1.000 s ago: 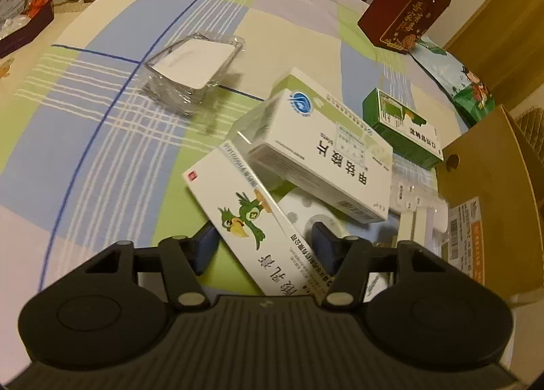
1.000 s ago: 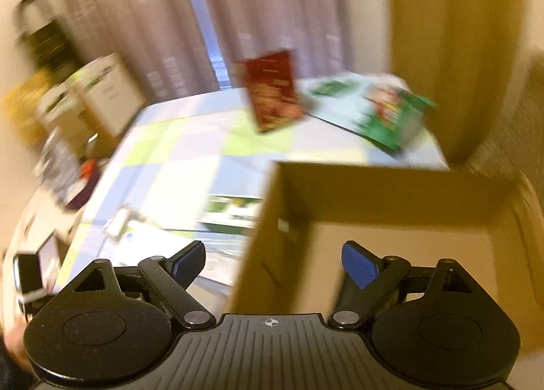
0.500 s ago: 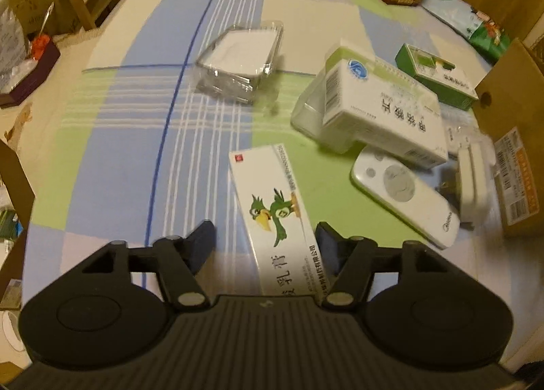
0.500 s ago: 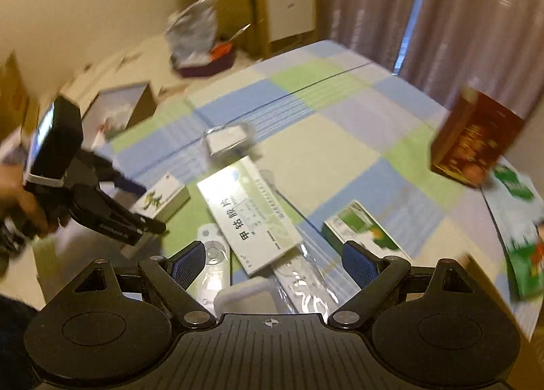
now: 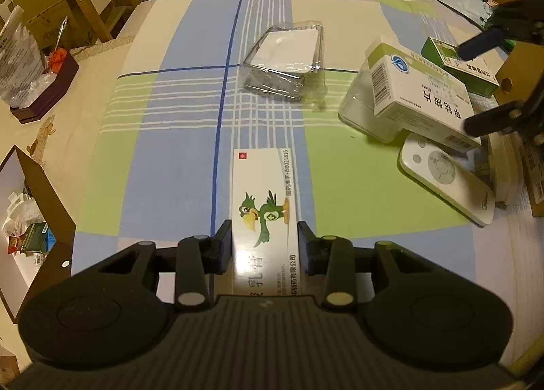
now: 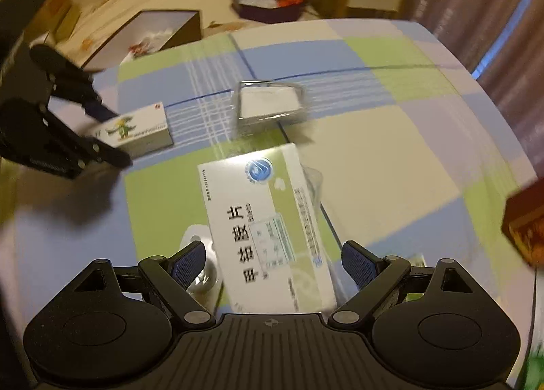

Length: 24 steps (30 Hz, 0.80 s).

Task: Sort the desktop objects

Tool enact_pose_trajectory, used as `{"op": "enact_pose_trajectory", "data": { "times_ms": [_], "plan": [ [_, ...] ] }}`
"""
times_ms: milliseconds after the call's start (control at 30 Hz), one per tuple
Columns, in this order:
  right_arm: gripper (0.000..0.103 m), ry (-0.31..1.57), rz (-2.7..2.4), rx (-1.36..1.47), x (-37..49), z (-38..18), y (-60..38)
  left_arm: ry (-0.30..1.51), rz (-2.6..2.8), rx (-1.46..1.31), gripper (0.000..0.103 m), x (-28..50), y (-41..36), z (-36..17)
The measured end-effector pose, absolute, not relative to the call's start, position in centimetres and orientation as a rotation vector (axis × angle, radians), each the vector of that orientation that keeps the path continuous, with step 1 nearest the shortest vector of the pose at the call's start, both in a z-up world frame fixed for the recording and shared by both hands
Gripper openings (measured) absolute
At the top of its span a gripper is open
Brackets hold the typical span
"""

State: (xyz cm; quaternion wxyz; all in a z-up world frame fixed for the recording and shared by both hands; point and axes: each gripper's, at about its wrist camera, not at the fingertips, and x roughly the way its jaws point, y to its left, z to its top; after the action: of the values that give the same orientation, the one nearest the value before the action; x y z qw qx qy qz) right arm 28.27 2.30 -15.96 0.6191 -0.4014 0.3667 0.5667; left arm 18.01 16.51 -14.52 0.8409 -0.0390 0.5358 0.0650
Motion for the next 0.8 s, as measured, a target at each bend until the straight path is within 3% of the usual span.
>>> {"op": "enact_pose_trajectory", "data": {
  "times_ms": [200, 233, 267, 567, 800],
  "plan": [
    [0.089, 0.836, 1.365, -0.967, 28.5, -17.5, 3.2, 1.119, 0.128, -0.079, 0.036, 17.9, 16.5, -14.6],
    [0.087, 0.837, 1.367, -0.964, 28.5, -17.6, 3.3, 1.118, 0.127, -0.079, 0.037, 17.9, 16.5, -14.6],
    [0.072, 0.833, 1.37, -0.961, 28.6, -17.6, 3.3, 1.117, 0.128, -0.079, 0.037, 17.9, 16.4, -14.6],
    [0.071, 0.771, 1.304, -0.828, 27.8, -13.5, 1.4, 1.115, 0.134, -0.074, 0.051, 18.2, 15.7, -14.9],
    [0.071, 0.853, 1.192, -0.549, 27.9, -9.6, -1.1, 1.118, 0.129, -0.061, 0.065, 18.4, 15.1, -15.0]
  ]
}}
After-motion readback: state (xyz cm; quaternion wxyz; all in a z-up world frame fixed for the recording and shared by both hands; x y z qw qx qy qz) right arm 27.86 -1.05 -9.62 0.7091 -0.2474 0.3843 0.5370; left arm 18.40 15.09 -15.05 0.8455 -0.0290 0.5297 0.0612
